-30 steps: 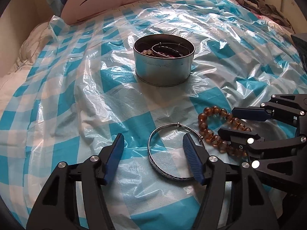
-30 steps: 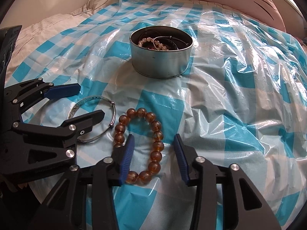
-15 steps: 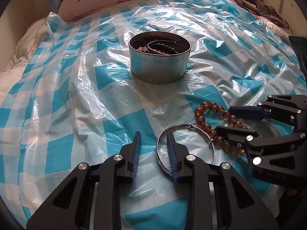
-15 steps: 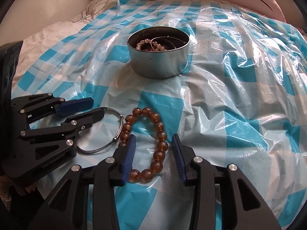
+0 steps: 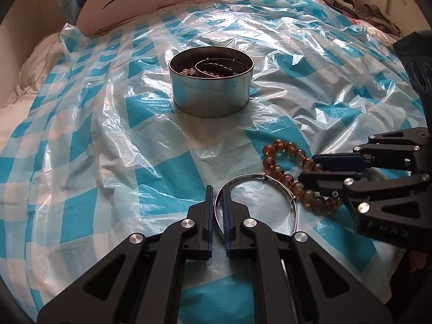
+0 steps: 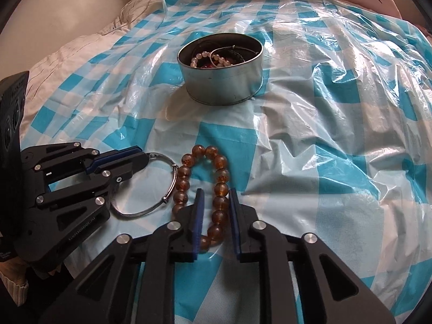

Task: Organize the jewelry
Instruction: 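Lift the silver bangle with left while right lifts the brown bead bracelet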

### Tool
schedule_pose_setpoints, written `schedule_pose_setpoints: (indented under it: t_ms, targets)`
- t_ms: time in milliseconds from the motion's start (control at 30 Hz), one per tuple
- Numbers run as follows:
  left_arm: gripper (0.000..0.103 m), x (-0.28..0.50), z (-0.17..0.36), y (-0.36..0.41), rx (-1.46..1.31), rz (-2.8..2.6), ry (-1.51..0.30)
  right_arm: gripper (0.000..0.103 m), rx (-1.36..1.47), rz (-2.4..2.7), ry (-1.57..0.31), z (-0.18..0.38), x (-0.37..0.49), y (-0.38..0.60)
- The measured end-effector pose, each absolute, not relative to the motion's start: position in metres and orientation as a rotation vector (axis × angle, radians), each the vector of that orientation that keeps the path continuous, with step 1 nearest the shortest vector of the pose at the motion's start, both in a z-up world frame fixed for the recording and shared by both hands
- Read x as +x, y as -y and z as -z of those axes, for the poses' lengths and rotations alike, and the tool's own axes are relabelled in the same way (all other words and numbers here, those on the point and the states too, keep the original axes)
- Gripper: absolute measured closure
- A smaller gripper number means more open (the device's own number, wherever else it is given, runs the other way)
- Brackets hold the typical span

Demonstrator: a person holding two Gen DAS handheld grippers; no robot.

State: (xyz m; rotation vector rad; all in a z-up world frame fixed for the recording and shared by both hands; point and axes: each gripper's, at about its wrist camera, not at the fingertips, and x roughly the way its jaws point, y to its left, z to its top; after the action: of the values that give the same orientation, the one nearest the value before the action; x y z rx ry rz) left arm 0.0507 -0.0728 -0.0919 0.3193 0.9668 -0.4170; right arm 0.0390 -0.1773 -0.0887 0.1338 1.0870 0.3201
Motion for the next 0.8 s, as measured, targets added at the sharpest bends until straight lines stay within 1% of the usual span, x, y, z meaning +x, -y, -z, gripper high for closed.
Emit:
schedule_pose_setpoints:
  t_ms: [100, 233, 267, 333, 367, 567, 733, 767, 800]
  targets:
    - [0.097, 0.051, 0.093, 0.073, 0.321, 0.416, -0.970, 0.072, 0.073, -0.304, -1.082, 0.091, 0.038, 0.168]
    - [0.097, 0.050, 0.094, 0.073, 0.326, 0.419, -0.968, 0.073, 0.094, -0.307, -1.078, 0.092, 0.038, 0.172]
    - [0.097, 0.050, 0.094, 0.073, 0.327, 0.419, -0.967, 0.077, 0.095, -0.302, -1.075, 0.091, 0.037, 0.173]
    - [0.097, 0.050, 0.094, 0.073, 0.325, 0.419, -0.968, 0.089, 0.108, -0.295, -1.067, 0.090, 0.037, 0.176]
    - [0.097, 0.050, 0.094, 0.073, 0.325, 0.419, -0.968, 0.090, 0.120, -0.300, -1.064, 0.089, 0.037, 0.178]
    - [0.097, 0.051, 0.095, 0.073, 0.320, 0.415, -0.970, 0.090, 0.201, -0.312, -1.026, 0.082, 0.036, 0.191]
    - [0.097, 0.051, 0.094, 0.073, 0.320, 0.416, -0.971, 0.090, 0.248, -0.302, -1.039, 0.084, 0.039, 0.199]
    - [0.097, 0.052, 0.094, 0.073, 0.320, 0.416, -0.971, 0.083, 0.246, -0.300, -1.049, 0.086, 0.040, 0.199]
    - [0.097, 0.051, 0.094, 0.073, 0.321, 0.415, -0.971, 0.071, 0.243, -0.300, -1.055, 0.087, 0.041, 0.197]
